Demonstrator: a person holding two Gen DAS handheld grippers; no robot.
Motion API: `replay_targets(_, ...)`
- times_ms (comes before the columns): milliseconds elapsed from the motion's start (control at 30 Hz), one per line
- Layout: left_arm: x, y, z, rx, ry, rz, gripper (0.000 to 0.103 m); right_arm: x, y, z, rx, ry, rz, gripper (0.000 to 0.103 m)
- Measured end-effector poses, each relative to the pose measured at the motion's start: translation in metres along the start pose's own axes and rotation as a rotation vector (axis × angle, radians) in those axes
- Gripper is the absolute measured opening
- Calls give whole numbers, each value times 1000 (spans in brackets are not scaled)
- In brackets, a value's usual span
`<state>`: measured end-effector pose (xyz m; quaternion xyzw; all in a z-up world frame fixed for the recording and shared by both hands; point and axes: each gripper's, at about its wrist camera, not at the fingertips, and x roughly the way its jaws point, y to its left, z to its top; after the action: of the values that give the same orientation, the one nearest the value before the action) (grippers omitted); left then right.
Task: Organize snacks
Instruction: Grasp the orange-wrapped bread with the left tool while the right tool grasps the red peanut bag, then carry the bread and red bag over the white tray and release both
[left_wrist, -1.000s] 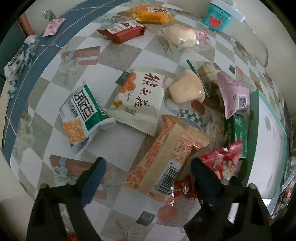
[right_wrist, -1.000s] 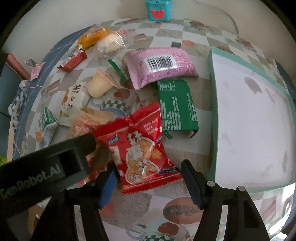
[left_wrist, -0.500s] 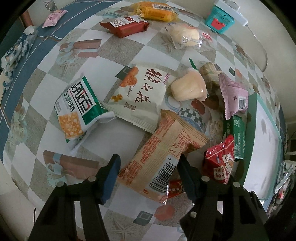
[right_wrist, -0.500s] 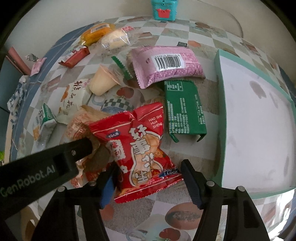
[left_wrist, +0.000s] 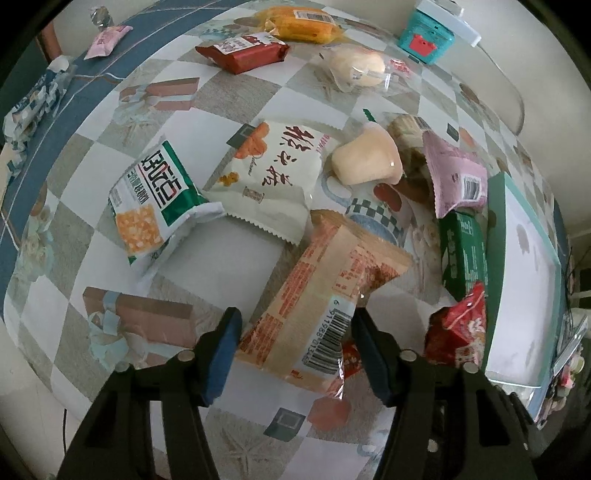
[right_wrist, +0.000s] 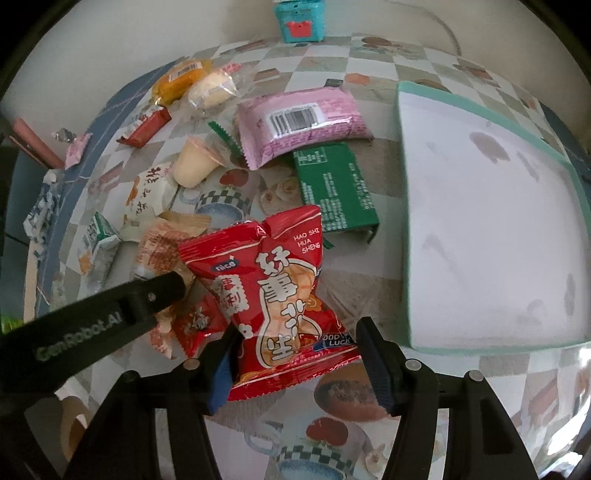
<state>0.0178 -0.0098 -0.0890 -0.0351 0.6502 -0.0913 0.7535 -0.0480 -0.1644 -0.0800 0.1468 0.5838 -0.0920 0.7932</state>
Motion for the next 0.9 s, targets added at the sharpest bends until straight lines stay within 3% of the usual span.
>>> replay_targets(167, -7, -10, -9, 28, -19, 20, 48, -12, 1, -2, 4, -19, 7, 64)
replay_targets(467, -24, -26, -12, 51, -76, 47, 45, -31, -2, 2, -17, -61, 15, 64)
replay_targets(900, -41, -5, -2, -58, -136, 11, 45, -30, -9, 5, 13, -31, 56, 64)
